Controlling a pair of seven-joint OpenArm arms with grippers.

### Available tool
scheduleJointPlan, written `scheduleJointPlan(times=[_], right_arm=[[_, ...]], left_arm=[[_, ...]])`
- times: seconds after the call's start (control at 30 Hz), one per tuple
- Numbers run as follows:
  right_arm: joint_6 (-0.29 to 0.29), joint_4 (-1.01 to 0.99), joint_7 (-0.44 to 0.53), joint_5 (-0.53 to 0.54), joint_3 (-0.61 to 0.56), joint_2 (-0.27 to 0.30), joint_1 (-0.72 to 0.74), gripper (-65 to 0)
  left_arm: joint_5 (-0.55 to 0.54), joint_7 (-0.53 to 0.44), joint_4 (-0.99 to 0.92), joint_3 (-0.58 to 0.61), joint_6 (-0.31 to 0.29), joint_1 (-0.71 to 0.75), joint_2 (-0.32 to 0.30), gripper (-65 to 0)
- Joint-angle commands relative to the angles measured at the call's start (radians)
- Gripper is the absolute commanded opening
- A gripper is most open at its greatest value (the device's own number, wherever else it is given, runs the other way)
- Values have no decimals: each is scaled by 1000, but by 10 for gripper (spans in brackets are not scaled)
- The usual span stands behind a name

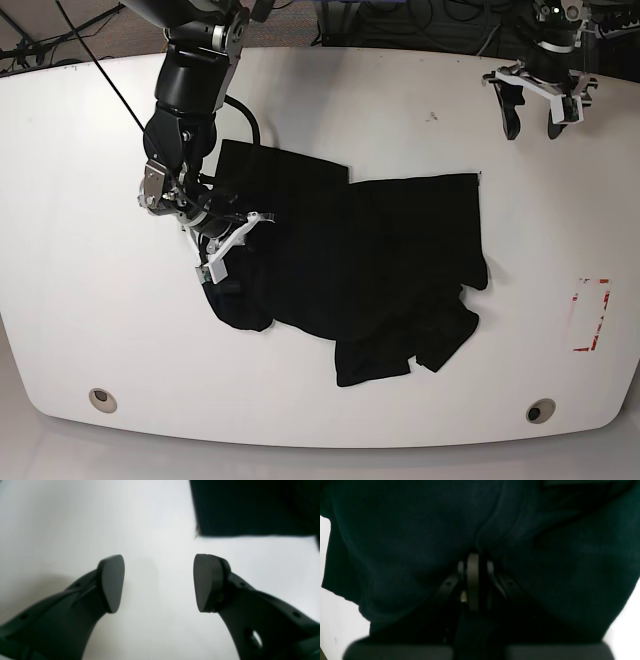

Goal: Fold the T-shirt properly
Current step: 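Reach the left gripper to the shirt's opposite edge and grasp it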

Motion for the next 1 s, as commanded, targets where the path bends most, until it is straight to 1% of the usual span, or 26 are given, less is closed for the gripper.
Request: scheduleJointPlan(times=[0.0, 0.1, 0.2, 0.23, 0.47, 0.57, 0.7, 0.8, 0.97], right_arm=[[8, 107, 1, 6, -1, 5, -4, -650], [8, 221, -10, 7, -1, 5, -44, -650], [14, 367, -86, 7, -1, 11, -84, -650], [14, 399, -99, 7, -1, 13, -93, -650], [16, 675, -109, 7, -1, 16, -196, -650], [16, 763, -109, 7, -3, 37, -221, -650], [16, 806, -109, 6, -3, 42, -251, -650], [16, 804, -109, 6, -3, 77, -253, -650], [17, 804, -109, 6, 0, 96, -256, -650]], left_arm=[[-5, 30, 39, -52, 5, -51, -4, -244], [-6, 100, 42, -83, 5, -120, -4, -244], [-6, 163, 44, -120, 5, -183, -2, -244], [-6, 176, 44, -126, 5, -198, -2, -244], [-6, 292, 39, -126, 3, -356, -4, -243], [-3, 354, 31, -115, 3, -460, -2, -243], [0, 417, -26, -68, 3, -563, 11, -243], [0, 421, -122, -32, 3, -665, 11, -243], [0, 420, -339, -3, 3, -823, 19, -243]])
